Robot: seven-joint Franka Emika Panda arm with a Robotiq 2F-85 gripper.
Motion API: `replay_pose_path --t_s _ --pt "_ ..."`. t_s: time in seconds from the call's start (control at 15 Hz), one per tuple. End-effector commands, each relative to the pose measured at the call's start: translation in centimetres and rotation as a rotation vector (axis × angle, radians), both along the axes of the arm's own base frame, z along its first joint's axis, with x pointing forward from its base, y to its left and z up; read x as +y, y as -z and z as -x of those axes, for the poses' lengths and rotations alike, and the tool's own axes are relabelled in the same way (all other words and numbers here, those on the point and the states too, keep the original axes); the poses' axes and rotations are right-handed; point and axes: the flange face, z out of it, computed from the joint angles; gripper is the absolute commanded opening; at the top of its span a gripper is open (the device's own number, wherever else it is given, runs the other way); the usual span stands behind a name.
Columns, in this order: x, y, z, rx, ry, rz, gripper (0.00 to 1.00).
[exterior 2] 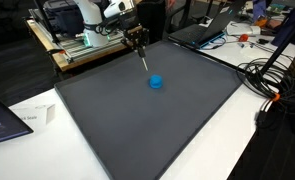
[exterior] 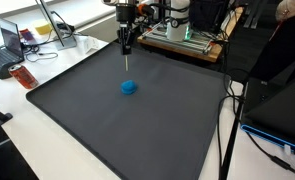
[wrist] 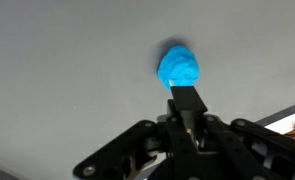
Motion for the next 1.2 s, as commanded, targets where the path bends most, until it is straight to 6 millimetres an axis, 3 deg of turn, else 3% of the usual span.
replay_pose_path --t_s 0.0,0.2,0.27,0.67,0.73,0.8,1.13 --pt "2.3 -0.5 1.8 -0.005 -0.006 0.067 0.03" --pt "4.2 -1.2 2.6 0.000 -0.050 0.130 0.03" --pt "3.6 -0.1 1.1 0.017 -0.042 0.096 0.13" --pt "4.3 -0.8 1.8 0.006 -0.055 0.117 0.13" --pt "5.3 -1.4 1.4 0.000 -0.082 0.113 0.03" --pt "5.1 -1.5 1.4 0.004 -0.075 0.144 0.03" --pt "9.1 -2.9 0.6 0.026 -0.137 0.225 0.03"
